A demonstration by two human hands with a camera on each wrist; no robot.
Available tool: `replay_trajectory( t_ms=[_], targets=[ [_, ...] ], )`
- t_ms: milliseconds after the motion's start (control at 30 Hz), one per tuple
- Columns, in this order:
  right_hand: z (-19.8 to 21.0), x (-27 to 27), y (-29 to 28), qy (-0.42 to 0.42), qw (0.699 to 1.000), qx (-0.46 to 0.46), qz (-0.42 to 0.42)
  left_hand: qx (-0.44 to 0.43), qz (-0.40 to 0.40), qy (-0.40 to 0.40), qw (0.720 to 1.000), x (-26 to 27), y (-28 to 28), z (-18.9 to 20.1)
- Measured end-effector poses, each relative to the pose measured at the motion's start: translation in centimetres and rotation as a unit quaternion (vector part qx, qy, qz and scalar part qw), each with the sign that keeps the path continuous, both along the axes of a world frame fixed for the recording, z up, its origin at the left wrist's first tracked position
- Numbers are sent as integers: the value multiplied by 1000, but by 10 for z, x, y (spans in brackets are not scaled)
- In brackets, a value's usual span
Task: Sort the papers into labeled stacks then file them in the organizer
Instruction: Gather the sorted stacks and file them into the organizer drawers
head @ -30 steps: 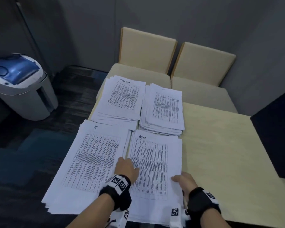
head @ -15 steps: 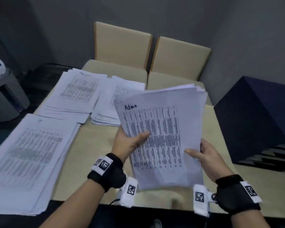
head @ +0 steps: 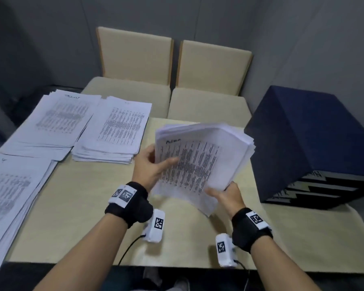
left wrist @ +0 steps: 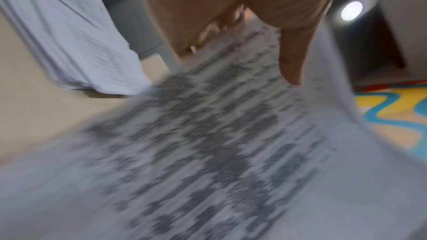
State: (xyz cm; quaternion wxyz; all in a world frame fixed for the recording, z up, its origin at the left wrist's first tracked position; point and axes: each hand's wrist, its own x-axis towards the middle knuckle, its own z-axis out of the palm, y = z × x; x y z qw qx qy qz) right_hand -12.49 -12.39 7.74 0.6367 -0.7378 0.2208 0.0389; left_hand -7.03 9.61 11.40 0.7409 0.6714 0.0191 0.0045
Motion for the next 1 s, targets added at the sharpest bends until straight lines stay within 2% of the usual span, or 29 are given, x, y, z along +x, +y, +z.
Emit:
replay_trajectory(
  t_ms=[67, 167, 267, 367, 433, 500, 533, 633, 667, 767, 833, 900, 1000],
  targets=[
    [-9, -3, -4, 14, 1000, 10, 5, 46, -17, 5, 999, 2, -7, -10],
    [-11, -3, -14, 17, 999, 28, 11, 26, -12, -2, 1000, 4, -14, -7],
    [-22, -11, -31, 12, 996, 81, -22, -76, 9, 9, 997, 13, -1, 9],
    [-15, -13, -26, 5, 975, 220, -30, -251, -7, 31, 967, 26, 18, 18],
    [4, -2, -15, -25, 958, 283, -28, -306, -51, 50, 949, 28, 19, 21],
    [28, 16, -10, -86, 941, 324, -38, -284, -60, 81, 954, 25, 16, 23],
    [40, 23, -11, -107, 939, 322, -50, -250, -39, 86, 964, 27, 20, 26],
    [66, 40, -22, -164, 960, 213, -79, -141, 86, 63, 984, 45, 57, 28],
    [71, 44, -26, -191, 963, 173, -77, -104, 105, 50, 988, 52, 72, 27],
    [78, 45, -24, -242, 964, 99, -50, 20, 72, 32, 997, 61, 90, 24],
    [71, 41, -18, -235, 970, 67, -18, 62, 54, 51, 995, 58, 85, 13],
    [47, 34, -15, -196, 980, 40, -21, 76, 57, 70, 993, 50, 82, -12],
    [5, 20, -12, -117, 991, 17, -55, 38, 69, 111, 991, 31, 82, -54]
  ],
)
